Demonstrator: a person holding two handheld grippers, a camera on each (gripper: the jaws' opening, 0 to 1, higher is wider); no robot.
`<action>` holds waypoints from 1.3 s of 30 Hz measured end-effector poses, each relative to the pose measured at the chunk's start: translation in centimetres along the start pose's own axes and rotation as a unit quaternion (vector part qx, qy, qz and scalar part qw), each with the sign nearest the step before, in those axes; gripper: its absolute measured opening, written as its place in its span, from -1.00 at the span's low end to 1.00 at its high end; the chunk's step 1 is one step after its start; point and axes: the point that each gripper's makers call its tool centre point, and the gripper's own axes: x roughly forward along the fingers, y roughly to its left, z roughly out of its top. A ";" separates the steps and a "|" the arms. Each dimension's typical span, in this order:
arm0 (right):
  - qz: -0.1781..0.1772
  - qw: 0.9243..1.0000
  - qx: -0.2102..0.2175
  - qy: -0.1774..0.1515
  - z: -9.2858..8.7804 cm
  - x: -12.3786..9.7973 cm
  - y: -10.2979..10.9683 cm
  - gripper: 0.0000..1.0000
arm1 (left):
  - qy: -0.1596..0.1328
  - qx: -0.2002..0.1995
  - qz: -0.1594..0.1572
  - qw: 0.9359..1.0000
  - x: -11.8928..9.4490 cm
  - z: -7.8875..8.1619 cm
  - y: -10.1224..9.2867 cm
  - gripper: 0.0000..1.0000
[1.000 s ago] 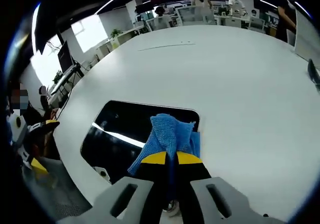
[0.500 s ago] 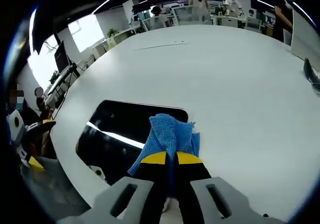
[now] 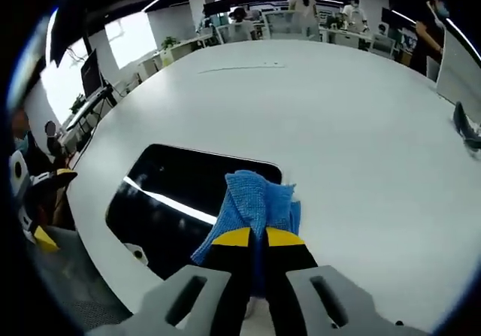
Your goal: Wipe the mirror surface with the cleaning cloth until all visible marks leave the cleaned area.
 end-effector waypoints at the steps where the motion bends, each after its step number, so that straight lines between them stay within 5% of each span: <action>1: 0.001 1.000 0.001 0.000 -0.1 0.0 0.0 -1.00 | 0.000 0.000 0.000 1.000 0.0 0.0 0.0 0.91; 26: -0.027 0.998 0.052 -0.001 -3.0 -2.4 1.1 -1.00 | -0.007 -0.005 0.004 1.000 -0.1 0.2 0.2 0.90; 39: -0.021 0.999 0.046 0.018 -4.5 -3.5 1.9 -1.00 | -0.004 -0.001 0.004 1.000 -0.1 0.1 0.1 0.89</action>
